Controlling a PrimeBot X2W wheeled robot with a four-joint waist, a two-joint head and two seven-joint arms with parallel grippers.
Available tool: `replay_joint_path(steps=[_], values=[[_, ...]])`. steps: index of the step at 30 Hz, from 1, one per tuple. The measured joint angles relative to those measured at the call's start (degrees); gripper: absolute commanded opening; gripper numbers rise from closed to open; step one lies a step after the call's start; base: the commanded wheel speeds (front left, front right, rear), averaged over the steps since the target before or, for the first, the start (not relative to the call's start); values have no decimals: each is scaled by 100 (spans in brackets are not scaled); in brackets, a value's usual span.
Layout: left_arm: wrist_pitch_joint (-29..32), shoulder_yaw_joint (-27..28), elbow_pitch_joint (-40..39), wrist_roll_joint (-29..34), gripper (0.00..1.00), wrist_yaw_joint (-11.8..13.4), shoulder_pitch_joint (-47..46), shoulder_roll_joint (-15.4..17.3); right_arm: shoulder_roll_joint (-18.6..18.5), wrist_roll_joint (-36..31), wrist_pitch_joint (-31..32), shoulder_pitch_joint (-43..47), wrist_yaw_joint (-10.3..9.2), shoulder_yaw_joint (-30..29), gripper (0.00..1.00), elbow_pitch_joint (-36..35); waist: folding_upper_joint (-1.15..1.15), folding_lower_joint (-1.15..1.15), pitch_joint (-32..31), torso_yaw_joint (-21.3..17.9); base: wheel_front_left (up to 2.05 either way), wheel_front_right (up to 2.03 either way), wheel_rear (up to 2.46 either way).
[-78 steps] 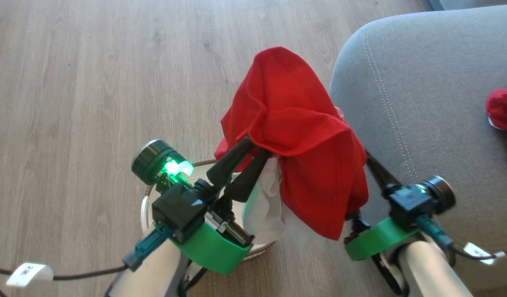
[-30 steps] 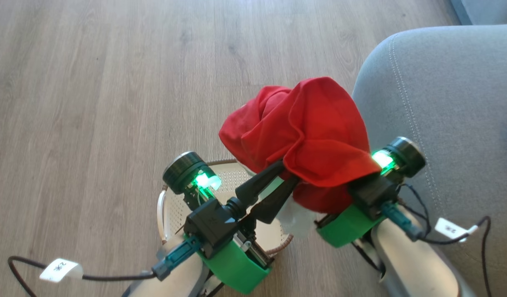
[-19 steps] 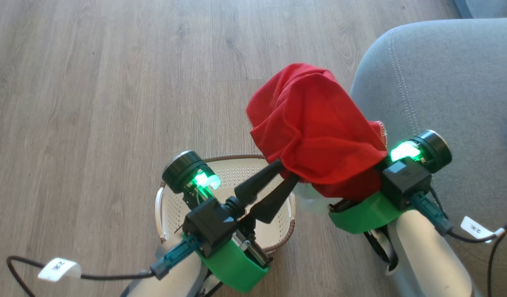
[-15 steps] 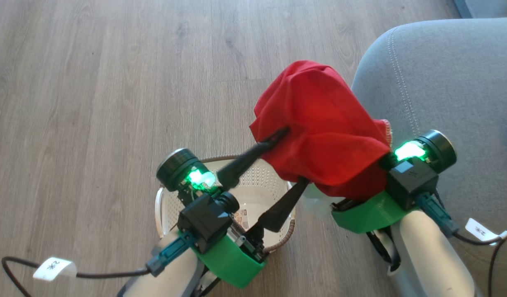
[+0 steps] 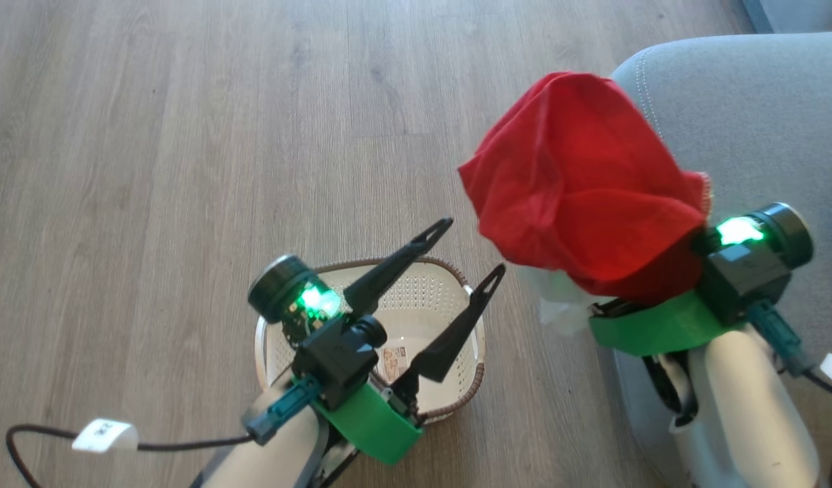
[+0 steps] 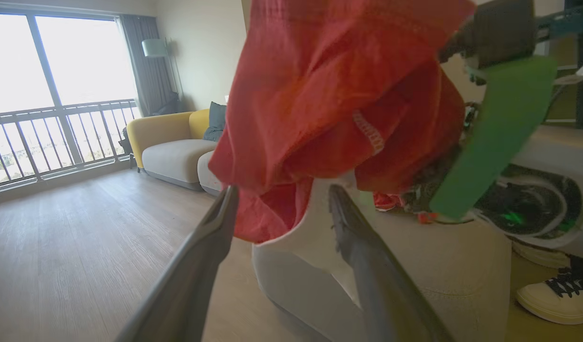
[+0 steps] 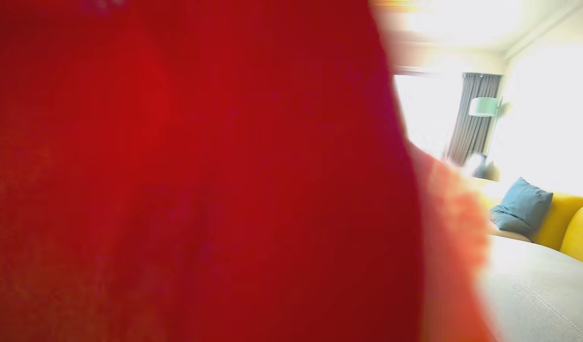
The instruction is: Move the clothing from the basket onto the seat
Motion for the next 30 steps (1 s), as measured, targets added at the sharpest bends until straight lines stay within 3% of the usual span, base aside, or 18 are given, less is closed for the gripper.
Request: replay_joint_path(steps=[19,30], values=[[1,-565,691,275,100,-1,587,260,15,-51,0,-2,0,-525,0,-394,0,0,-70,-75,0,0,0],[1,-481,800,289,100,-1,925,218,16,-51,0,3,0,-725,0,-430,0,0,-95,-119,0,0,0]])
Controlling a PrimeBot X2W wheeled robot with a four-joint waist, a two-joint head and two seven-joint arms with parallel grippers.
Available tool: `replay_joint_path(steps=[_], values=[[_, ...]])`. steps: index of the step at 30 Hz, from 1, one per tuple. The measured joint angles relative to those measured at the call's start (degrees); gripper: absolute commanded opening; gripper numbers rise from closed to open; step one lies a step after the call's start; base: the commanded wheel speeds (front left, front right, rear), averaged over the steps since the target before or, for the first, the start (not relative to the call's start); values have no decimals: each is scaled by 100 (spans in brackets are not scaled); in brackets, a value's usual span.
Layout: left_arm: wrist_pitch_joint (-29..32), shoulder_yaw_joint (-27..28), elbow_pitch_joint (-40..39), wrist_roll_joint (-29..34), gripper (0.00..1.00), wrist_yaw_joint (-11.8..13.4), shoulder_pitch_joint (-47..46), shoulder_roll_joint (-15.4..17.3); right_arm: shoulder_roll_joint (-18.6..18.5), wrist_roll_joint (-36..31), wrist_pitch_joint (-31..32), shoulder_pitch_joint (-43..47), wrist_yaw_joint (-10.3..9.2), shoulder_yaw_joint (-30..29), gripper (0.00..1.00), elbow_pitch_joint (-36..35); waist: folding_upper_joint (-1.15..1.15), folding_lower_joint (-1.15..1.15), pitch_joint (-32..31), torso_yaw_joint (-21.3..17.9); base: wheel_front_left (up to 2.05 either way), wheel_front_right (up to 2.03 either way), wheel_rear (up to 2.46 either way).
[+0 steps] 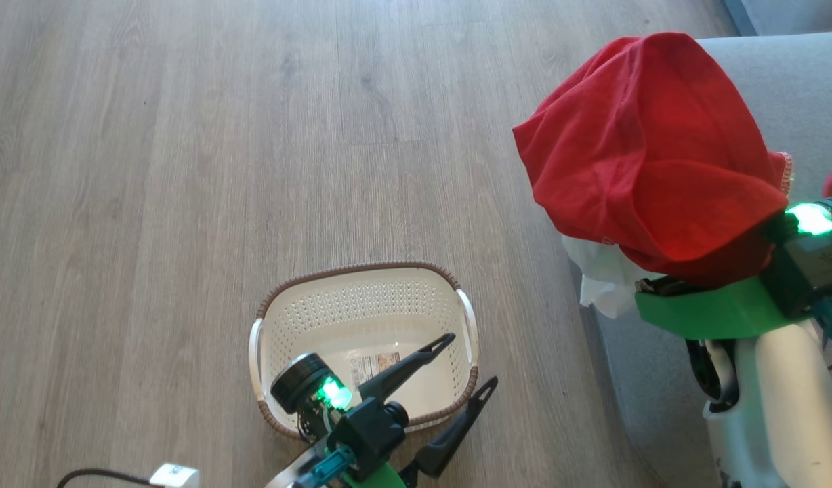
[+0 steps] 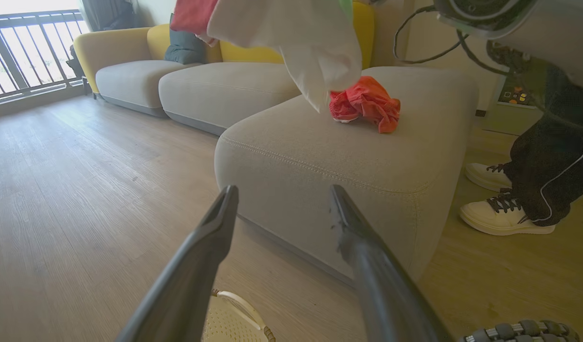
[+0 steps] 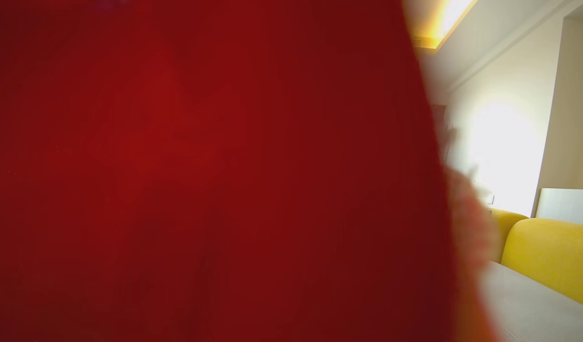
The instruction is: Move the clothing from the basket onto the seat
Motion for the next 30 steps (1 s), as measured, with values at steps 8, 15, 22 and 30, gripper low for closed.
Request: replay_joint_path(steps=[8,15,22,30], values=[[0,166,86,-66,100,0,53,-87,2,0,-1,19,0,-100,0,4,0,0,-61,12,0,0,0],[0,167,105,-68,100,0,115,-90,4,0,-1,21,0,-125,0,30,0,0,-98,-5,0,0,0],[0,190,105,-68,100,0,116,-97,5,-62,0,24,0,-196,0,30,0,0,-103,-152,0,0,0],[0,286,107,-66,100,0,118,-85,10,-205,-1,55,0,-322,0,32,0,0,-94,-526,0,0,0]])
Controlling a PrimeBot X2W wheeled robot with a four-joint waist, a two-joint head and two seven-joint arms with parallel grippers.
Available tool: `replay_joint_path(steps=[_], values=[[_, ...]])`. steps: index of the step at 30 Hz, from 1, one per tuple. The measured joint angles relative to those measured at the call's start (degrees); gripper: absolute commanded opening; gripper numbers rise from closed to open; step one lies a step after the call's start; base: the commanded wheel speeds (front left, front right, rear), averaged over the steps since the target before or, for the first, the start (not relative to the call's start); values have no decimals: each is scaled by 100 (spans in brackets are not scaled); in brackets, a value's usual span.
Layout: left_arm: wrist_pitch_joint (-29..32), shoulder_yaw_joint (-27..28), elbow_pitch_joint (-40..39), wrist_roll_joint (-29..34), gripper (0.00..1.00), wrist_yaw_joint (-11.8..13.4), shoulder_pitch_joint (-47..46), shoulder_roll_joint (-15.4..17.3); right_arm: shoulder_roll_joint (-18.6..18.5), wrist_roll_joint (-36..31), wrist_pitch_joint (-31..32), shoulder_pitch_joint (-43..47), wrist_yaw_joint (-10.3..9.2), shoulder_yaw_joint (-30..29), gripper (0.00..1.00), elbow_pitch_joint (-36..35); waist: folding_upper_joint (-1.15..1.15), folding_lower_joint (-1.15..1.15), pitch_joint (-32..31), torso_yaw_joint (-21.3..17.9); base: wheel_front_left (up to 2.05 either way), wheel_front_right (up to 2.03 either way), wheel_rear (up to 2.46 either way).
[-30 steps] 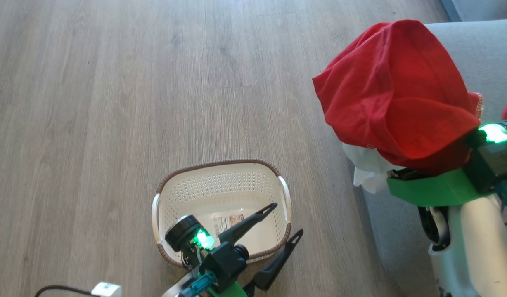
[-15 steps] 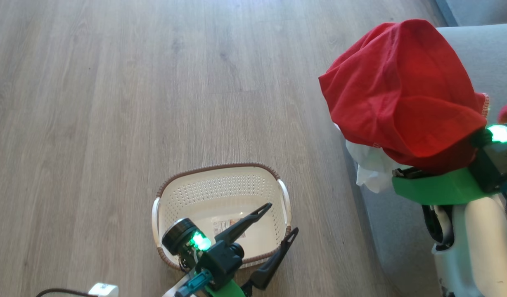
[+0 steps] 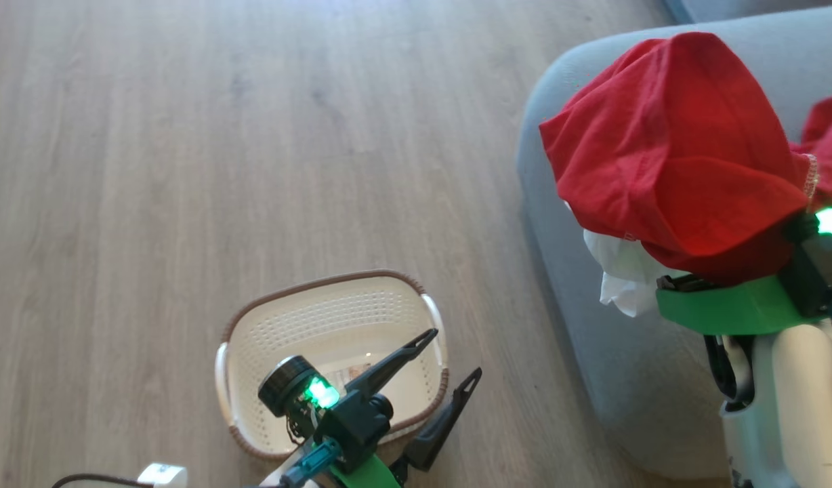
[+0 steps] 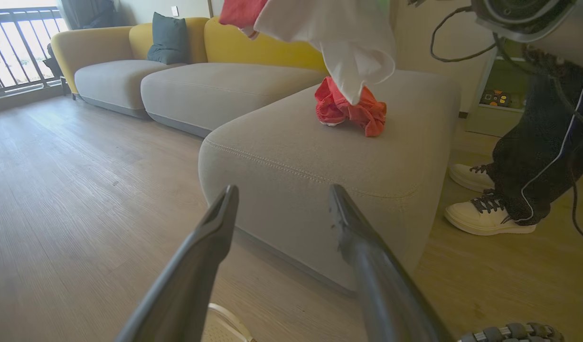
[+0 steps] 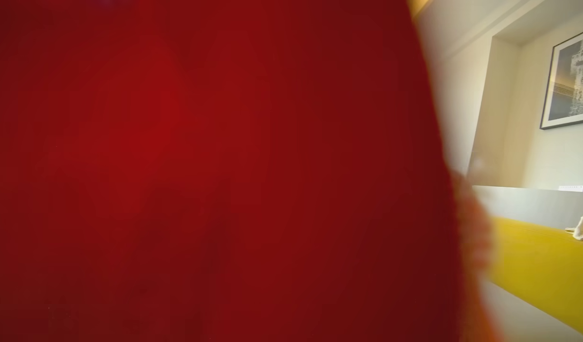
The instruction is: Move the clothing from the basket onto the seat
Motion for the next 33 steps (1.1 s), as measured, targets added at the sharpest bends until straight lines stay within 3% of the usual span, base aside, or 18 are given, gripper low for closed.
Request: replay_joint_path(steps=[25,33], values=[[1,-111,-107,16,100,0,-23,10,32,-81,0,214,0,-732,0,-168,0,0,256,-1800,0,0,0],[0,-166,-120,18,100,0,-50,38,47,-23,0,322,0,-981,0,-216,0,0,434,-2081,0,0,0]])
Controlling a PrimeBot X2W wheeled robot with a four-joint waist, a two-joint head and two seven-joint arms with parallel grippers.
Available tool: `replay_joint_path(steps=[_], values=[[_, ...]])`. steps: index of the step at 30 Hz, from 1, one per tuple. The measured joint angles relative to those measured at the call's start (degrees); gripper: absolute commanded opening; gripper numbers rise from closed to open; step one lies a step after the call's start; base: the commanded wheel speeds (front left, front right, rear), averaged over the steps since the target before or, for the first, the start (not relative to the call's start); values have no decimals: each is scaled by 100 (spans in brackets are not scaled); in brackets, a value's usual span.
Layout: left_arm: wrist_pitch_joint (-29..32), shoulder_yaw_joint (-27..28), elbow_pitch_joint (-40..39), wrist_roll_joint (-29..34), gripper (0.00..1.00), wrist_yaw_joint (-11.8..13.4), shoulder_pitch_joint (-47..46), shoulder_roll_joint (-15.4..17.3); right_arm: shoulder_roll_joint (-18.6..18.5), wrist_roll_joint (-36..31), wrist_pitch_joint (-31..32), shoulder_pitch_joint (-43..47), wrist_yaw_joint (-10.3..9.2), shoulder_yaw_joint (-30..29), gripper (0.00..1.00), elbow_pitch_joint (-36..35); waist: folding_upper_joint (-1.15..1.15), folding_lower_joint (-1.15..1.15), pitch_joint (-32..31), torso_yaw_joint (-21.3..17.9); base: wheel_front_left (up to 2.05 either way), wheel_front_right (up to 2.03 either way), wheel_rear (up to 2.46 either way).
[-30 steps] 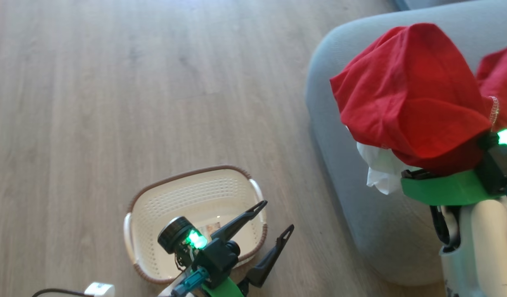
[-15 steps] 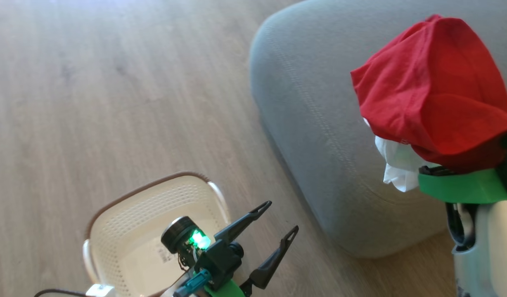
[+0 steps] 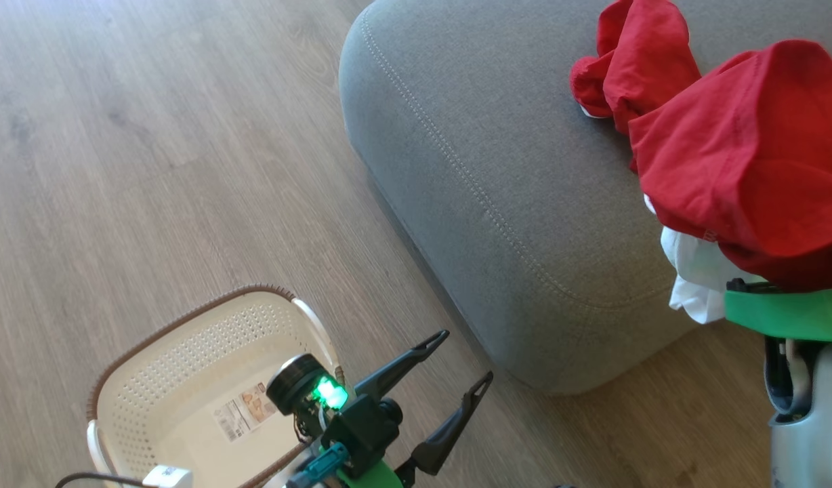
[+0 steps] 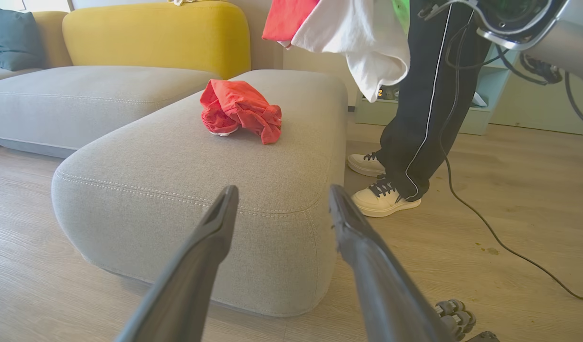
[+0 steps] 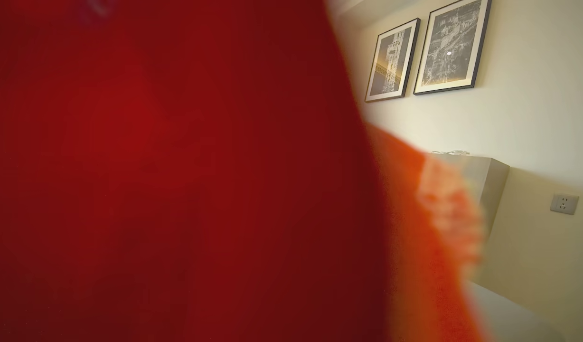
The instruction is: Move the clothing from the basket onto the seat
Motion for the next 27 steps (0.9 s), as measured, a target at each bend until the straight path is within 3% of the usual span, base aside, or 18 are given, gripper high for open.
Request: replay_joint_path(steps=[11,18,27], values=[[1,-78,0,-2,100,0,-16,38,21,121,0,-2,0,-100,0,-1,0,0,79,1,0,0,0],[1,-77,-51,-2,100,0,-34,44,63,506,1,-218,0,-1053,0,233,0,0,209,67,0,0,0],[1,-126,-202,-1,100,0,-400,647,71,472,0,-1234,0,-1889,0,360,0,0,975,79,0,0,0]])
